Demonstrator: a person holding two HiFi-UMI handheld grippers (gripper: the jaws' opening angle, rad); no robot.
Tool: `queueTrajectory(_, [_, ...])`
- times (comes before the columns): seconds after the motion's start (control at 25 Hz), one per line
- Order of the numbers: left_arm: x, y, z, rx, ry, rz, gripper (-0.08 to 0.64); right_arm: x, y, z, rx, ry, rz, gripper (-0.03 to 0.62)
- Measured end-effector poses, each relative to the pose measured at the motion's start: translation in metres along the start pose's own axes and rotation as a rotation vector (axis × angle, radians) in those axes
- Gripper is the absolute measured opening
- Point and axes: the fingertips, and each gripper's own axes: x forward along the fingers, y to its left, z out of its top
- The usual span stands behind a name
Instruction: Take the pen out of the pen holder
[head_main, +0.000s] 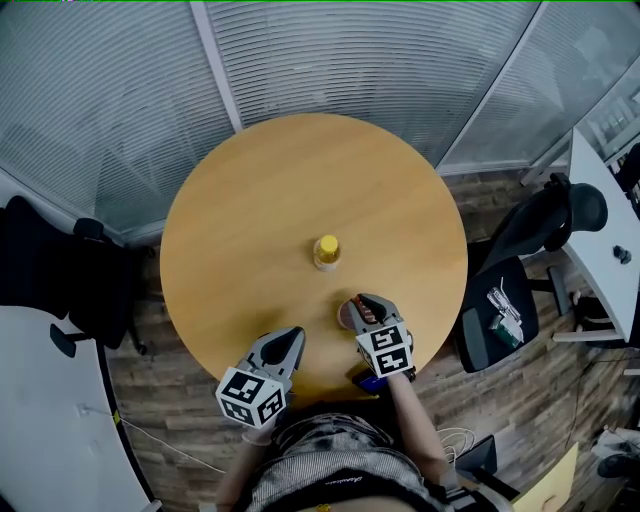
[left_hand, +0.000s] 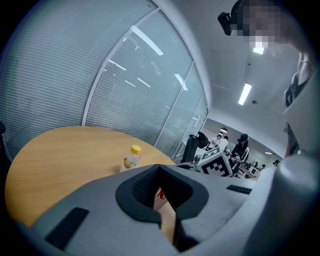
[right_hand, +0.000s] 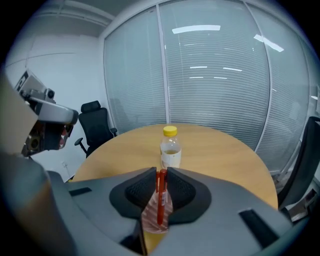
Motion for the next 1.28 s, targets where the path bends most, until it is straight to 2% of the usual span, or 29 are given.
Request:
queueTrajectory(0.36, [-0.007,-0.007,-0.011,0.0,0.003,0.002,0.005,-0.058,-0.007,0.044,0.016,-0.164,-0.035,0.077])
queueTrajectory(0.72, [-0.017,-0.014,-0.016,0.002,0.002,0.004,0.003,-0.106,0.004,0.092,0.03,-0.3,-0.012,0.077])
queueTrajectory(1.28, [-0.023,-0.025,-0.024,0.01,0.01,-0.008,0.003,-0.125,0.018,0.103,0.009,-0.315,0.013,0.077])
